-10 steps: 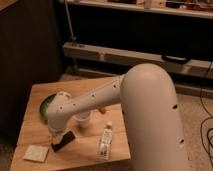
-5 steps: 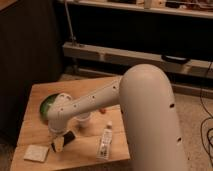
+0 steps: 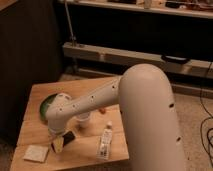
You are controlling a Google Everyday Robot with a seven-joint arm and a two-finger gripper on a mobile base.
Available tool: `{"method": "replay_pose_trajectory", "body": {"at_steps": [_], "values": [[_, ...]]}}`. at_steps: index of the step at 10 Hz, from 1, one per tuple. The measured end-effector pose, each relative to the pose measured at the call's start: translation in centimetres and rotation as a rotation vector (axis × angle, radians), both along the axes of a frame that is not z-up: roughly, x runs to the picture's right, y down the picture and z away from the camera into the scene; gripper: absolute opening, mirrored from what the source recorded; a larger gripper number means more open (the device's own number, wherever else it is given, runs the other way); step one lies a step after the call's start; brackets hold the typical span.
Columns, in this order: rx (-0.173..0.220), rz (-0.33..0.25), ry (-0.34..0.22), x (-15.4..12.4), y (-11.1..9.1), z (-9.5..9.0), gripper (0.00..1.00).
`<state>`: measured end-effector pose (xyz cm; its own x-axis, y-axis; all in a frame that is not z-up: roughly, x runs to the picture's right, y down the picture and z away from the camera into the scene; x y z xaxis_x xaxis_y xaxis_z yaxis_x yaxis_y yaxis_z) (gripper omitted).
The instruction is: Place the eraser in the ceramic cup
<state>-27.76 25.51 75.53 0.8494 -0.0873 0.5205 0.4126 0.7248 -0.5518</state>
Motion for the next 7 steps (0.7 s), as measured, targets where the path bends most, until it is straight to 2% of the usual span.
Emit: {"method": "replay_pose_trajectory", "body": {"at_steps": [2,6,7], "values": [[-0.005,-0.035,-0.010,-0.5,0.9,0.1,0.85],[-0.004,-0.069,-0.014,-0.7,1.5,-0.1,0.85],[-0.016,-0.075,-0.007,-0.6,1.7,0.0,0.85]]}}
